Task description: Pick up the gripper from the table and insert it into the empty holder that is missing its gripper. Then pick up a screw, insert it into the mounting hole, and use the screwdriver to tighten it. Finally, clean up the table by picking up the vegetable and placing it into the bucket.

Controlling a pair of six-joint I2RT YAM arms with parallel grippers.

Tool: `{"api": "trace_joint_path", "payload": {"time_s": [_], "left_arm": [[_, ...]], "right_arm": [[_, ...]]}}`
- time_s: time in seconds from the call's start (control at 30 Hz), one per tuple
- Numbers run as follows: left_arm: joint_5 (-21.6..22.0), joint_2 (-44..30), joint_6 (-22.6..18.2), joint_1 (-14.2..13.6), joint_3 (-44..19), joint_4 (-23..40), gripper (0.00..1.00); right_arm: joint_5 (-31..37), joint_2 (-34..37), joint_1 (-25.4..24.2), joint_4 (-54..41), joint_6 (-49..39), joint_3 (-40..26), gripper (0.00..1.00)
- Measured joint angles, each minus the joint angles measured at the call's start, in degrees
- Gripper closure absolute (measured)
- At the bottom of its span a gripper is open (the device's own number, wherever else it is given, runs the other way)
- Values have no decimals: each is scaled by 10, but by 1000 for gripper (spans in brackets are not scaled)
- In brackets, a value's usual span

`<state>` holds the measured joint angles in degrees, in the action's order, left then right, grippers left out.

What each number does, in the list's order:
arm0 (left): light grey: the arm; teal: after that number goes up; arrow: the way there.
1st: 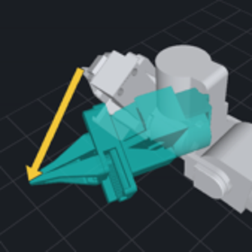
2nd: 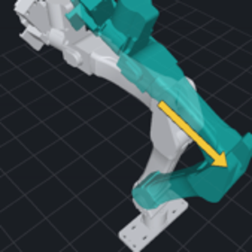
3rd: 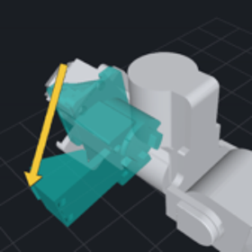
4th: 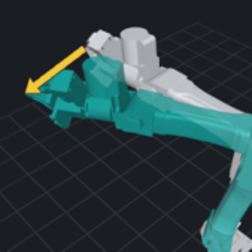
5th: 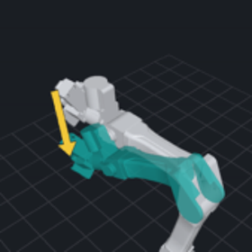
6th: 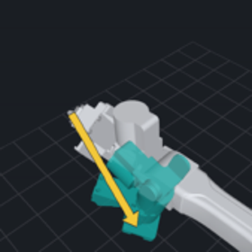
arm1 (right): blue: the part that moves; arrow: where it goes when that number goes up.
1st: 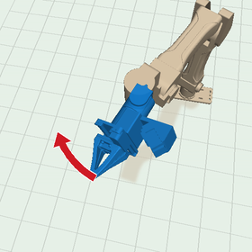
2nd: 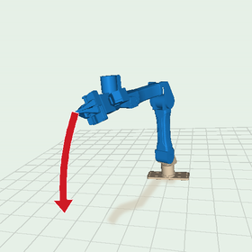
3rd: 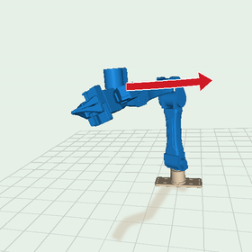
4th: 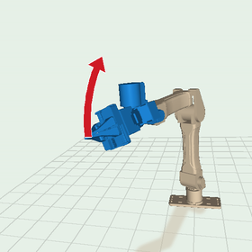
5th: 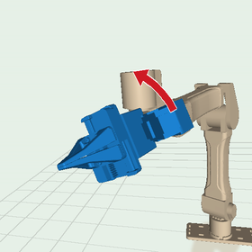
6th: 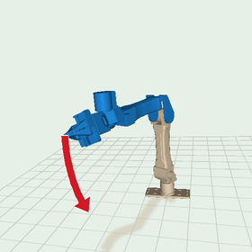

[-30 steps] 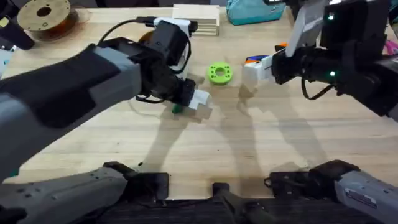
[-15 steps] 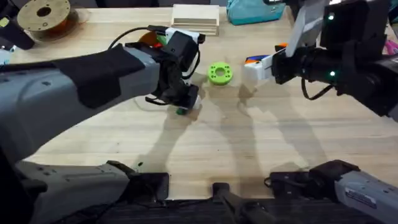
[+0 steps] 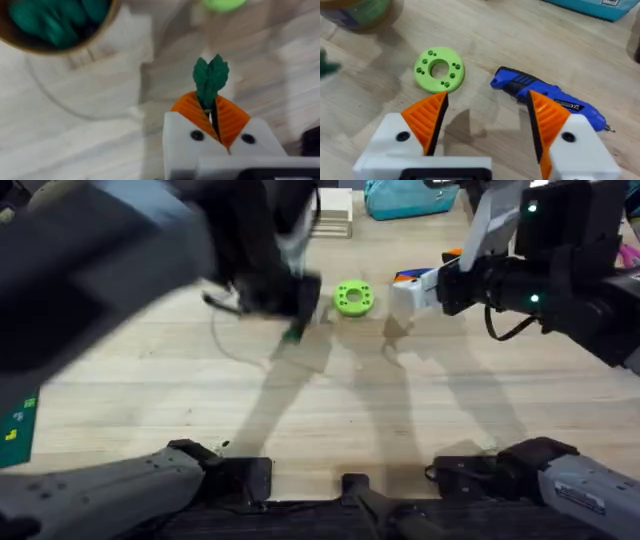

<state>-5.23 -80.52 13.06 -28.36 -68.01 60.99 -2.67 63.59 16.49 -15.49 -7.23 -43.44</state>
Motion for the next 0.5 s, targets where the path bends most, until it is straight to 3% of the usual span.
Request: {"api": "trace_joint_path", "payload": {"time_s": [0.13,0.27,0.5], "left_arm": [[57,40,-3,7,-104,-1,980],[148,60,3,43,-127,-53,980],[199,-13,123,114,-108,-95,980]], "right_arm": [[0,0,0,0,0,0,80],[0,0,0,0,0,0,80],[0,0,0,0,0,0,80]]}}
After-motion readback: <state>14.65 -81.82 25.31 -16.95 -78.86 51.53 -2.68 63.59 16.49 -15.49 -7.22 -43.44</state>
